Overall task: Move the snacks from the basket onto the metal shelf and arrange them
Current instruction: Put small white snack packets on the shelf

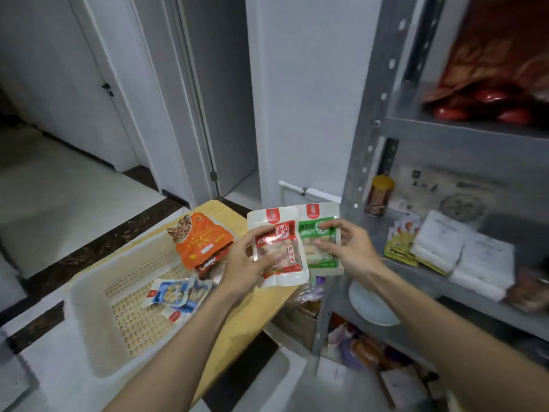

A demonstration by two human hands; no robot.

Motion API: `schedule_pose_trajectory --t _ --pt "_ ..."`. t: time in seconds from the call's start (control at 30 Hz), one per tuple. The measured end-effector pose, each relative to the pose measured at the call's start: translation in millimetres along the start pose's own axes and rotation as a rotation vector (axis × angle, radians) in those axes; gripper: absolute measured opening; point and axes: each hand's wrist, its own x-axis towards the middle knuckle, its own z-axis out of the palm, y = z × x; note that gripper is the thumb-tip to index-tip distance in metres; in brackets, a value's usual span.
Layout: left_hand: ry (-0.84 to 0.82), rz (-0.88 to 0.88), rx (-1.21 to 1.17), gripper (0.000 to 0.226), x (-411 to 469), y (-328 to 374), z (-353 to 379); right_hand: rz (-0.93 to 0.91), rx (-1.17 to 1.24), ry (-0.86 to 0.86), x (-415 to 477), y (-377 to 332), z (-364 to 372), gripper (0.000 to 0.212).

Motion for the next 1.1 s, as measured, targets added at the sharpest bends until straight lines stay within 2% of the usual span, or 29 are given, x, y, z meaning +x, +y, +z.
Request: schedule_pose_trajectory --t 0.3,0.43,0.6,0.87,1.1 --pt "-0.301 0.034 -0.147 0.052 -48 71 133 -0.047 0.027 0.419 -124 -37 -140 0.026" --pt "-0.413 0.089 -0.136 0.052 -66 99 205 -0.075 0.039 0.563 -178 -52 -208 0.025" --pt "-0.527 0.172 -0.117 0.051 -94 136 305 -0.113 0.009 0.688 -249 -69 -305 0.025" --pt "-0.597 0.258 -0.167 0.053 -148 194 477 -0.138 -0.040 0.807 -359 -91 -465 0.024" --pt "-0.741 0.298 -0.206 0.053 -188 242 613 -0.156 0.042 0.909 -428 -107 -565 0.027"
